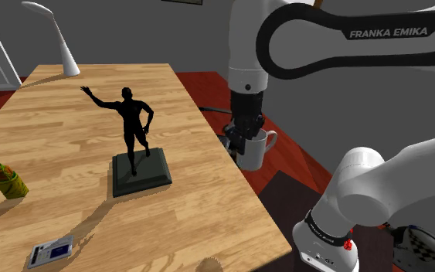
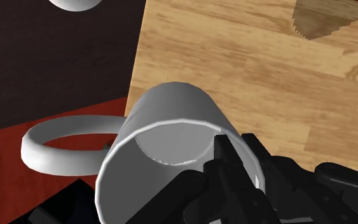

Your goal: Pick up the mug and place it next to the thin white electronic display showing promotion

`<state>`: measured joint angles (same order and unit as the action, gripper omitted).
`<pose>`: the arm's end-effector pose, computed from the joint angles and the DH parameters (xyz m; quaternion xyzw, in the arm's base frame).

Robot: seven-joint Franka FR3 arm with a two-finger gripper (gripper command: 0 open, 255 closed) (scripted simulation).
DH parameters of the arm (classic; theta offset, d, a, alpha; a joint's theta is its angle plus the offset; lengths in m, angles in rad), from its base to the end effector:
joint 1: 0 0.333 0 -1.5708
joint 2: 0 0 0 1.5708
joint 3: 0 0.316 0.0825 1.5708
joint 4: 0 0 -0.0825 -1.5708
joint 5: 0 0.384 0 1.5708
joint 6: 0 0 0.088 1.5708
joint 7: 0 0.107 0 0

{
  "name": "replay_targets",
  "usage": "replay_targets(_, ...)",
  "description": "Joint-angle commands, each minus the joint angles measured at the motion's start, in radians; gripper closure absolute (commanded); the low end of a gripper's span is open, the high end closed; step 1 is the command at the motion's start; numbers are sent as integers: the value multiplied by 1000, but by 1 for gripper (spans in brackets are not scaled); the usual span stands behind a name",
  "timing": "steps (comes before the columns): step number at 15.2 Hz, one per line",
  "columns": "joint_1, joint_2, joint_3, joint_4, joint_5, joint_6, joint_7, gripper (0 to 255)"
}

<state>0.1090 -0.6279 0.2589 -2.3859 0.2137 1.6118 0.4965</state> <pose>0.3152 0.1577 0.5194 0.9906 -0.1067 -0.0851 0.0032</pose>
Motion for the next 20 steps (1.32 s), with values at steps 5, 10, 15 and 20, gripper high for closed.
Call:
replay_targets(5,12,155,93,134,26,36,106,255)
replay_targets(10,20,325,182,287,13,67,221,255)
replay_targets(15,36,517,264,469,-43,79,349,255)
replay_targets(20,86,735,324,691,-144,59,486,255)
